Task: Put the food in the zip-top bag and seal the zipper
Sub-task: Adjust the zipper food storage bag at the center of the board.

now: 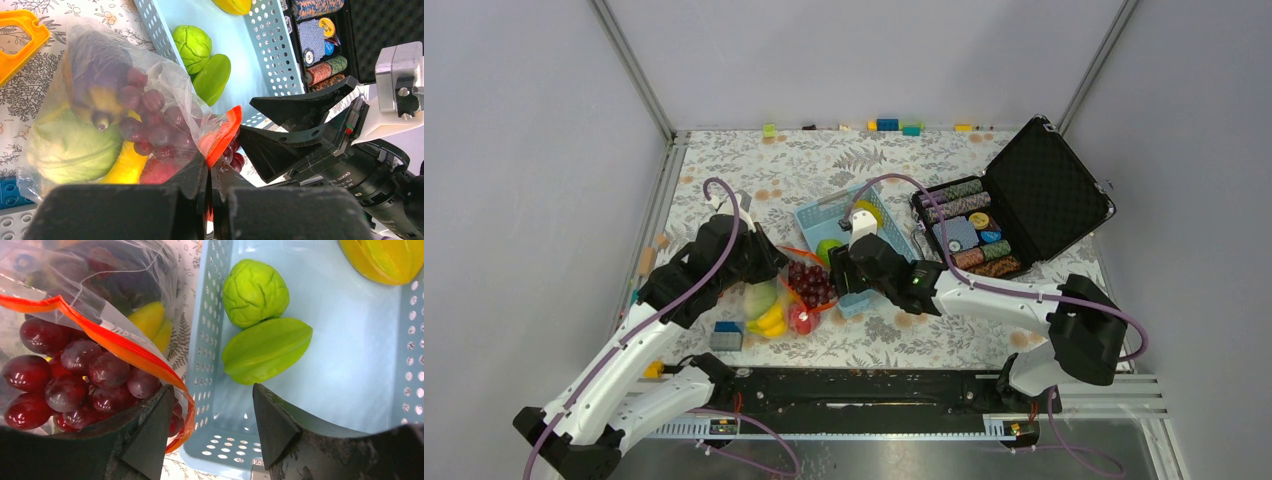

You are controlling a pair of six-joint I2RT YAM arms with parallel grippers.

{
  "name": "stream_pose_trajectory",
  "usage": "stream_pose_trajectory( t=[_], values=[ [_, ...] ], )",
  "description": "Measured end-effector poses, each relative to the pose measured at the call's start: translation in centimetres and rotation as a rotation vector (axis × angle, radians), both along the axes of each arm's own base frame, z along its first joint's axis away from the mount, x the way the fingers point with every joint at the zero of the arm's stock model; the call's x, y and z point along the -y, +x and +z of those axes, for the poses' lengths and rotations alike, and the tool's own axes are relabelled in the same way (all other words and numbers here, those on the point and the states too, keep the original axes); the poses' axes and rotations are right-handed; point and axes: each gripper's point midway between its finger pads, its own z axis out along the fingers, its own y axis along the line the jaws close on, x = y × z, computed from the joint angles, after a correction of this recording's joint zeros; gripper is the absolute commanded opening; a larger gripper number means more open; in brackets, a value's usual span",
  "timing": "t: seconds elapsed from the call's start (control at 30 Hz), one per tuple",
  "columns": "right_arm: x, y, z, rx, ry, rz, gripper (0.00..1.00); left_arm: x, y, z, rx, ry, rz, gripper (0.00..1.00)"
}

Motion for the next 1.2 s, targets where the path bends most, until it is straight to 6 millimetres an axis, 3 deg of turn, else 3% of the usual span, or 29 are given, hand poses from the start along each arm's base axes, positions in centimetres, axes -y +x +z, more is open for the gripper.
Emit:
stream_pose_trajectory(
  t=[0.53,0.77,0.9,1.03,1.2],
  values=[
    [-2.4,-1.1,-0.9,-0.033,0.102,0.092,0.43,-0.2,-0.1,-0.1,0.003,0.014,-0.004,0.00],
    [-2.4,-1.0,-1.1,-0.041,0.106,0.072,0.11,-0.2,0.0,-0.1,0.004,0.017,-0.001,0.00],
    [-2.2,-1.1,-1.0,-0.054,0.085,0.070,0.00,-0.5,0.1,-0.2,0.008,0.024,0.010,0.00],
    [-2.1,-1.4,1.2,-0.074,0.060,0.082,0.00,-1.3,0.3,-0.3,0.007,0.062,0.045,0.00],
    [-3.6,-3.0,8.2,-0.082,0.176,0.186,0.00,-2.8,0.5,0.4,0.006,0.120,0.103,0.00]
  ],
)
